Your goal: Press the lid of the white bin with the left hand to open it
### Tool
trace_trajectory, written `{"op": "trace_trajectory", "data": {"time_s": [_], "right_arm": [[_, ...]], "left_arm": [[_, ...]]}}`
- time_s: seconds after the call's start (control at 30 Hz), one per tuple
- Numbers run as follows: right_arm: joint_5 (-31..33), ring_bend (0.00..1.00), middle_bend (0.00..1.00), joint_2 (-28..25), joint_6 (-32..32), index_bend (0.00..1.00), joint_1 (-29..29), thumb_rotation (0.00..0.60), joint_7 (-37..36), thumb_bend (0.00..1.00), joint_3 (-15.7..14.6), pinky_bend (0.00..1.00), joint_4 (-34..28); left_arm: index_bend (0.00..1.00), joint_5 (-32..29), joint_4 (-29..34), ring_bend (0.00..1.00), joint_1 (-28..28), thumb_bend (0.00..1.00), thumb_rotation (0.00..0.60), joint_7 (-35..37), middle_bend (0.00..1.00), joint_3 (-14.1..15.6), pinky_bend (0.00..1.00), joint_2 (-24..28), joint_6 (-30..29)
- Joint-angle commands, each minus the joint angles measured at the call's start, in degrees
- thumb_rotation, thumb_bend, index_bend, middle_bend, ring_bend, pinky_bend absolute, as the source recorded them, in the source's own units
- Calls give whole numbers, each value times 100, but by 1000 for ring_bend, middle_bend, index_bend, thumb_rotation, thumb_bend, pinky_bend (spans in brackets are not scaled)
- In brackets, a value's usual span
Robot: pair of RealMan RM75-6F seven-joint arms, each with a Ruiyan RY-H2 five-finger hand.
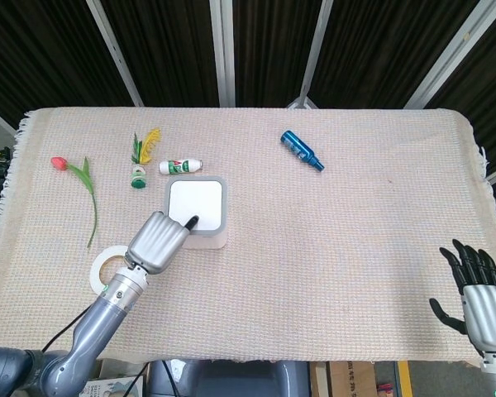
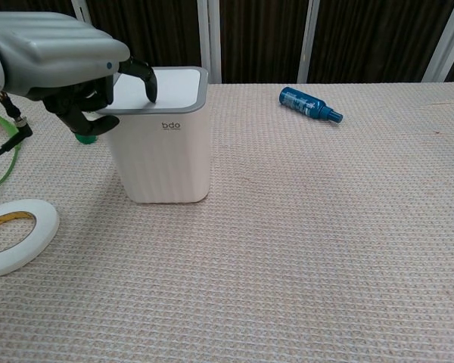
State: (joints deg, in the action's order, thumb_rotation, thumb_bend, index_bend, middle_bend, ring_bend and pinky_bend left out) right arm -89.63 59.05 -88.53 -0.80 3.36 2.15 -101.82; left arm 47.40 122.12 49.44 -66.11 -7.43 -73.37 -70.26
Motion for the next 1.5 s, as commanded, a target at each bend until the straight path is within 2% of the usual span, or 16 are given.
{"op": "trace_trajectory", "data": {"time_s": [0.03, 0.2, 0.23, 0.3, 0.33, 0.4, 0.43, 0.53, 0.67, 0.77, 0.87, 1.0, 1.13, 1.27, 1.5], "right_arm": [[-25, 0, 19, -14, -20, 138, 7, 600, -54, 268, -5, 28, -7], [-35, 0, 18, -16, -25, 138, 10, 600, -61, 268, -8, 28, -5], [-37, 0, 18, -15, -23, 138, 8, 600, -58, 268, -8, 28, -5], [-36, 0, 19, -8, -8, 138, 1, 600, -44, 268, -10, 28, 0], [-33, 0, 19, -3, 3, 138, -4, 600, -40, 268, -10, 28, -1], [-25, 0, 18, 7, 26, 138, -14, 600, -17, 268, -10, 28, 2], [-20, 0, 18, 16, 43, 138, -21, 600, 3, 268, -11, 28, 7], [-11, 0, 19, 37, 70, 138, -34, 600, 50, 268, -11, 28, 7], [-4, 0, 19, 61, 104, 138, -44, 600, 131, 268, -23, 28, -7], [-16, 0, 19, 65, 88, 138, -37, 600, 176, 268, -28, 28, -25], [-26, 0, 19, 77, 56, 138, -28, 600, 192, 268, -21, 28, -22], [-93, 0, 18, 43, 96, 138, -43, 600, 168, 268, -62, 28, -10], [-148, 0, 19, 38, 98, 138, -56, 600, 156, 268, -73, 28, 6], [-198, 0, 19, 56, 31, 138, -49, 600, 105, 268, -60, 28, 39], [-232, 0, 19, 61, -38, 138, -36, 600, 7, 267, -47, 28, 74]], "left_arm": [[273, 100, 127, 762, -3, 578, 600, 35, 848, -17, 670, 80, -148], [266, 749, 507, 669, -199, 443, 600, 622, 727, -249, 665, 243, -601], [262, 907, 568, 615, -261, 431, 600, 741, 662, -275, 646, 271, -708], [243, 1225, 742, 442, -437, 397, 600, 919, 478, -260, 556, 386, -967], [235, 1275, 856, 380, -530, 385, 600, 925, 422, -226, 512, 465, -1094], [220, 1315, 1206, 255, -757, 346, 600, 760, 328, -78, 384, 717, -1400], [218, 1430, 1287, 235, -890, 337, 600, 683, 313, 38, 352, 833, -1554], [213, 1962, 1287, 211, -1290, 319, 600, 738, 283, 439, 257, 1008, -1855], [211, 2779, 1267, 209, -1979, 319, 600, 1104, 273, 1176, 160, 1384, -2168], [205, 3321, 987, 172, -2446, 319, 600, 1648, 252, 1586, 129, 1654, -2394], [199, 3814, 395, 144, -2945, 319, 600, 2528, 231, 1929, 92, 1841, -2674], [183, 3937, -420, 88, -3497, 271, 600, 3919, 187, 2202, 29, 1926, -2914], [171, 3843, -1039, 69, -3799, 262, 600, 4878, 160, 2230, 23, 1884, -2980], [162, 3886, -1652, 22, -3971, 208, 600, 5706, 119, 2152, 0, 1762, -2960], [150, 4232, -2145, 0, -4172, 186, 600, 6455, 96, 1981, 0, 1712, -3131]]}}
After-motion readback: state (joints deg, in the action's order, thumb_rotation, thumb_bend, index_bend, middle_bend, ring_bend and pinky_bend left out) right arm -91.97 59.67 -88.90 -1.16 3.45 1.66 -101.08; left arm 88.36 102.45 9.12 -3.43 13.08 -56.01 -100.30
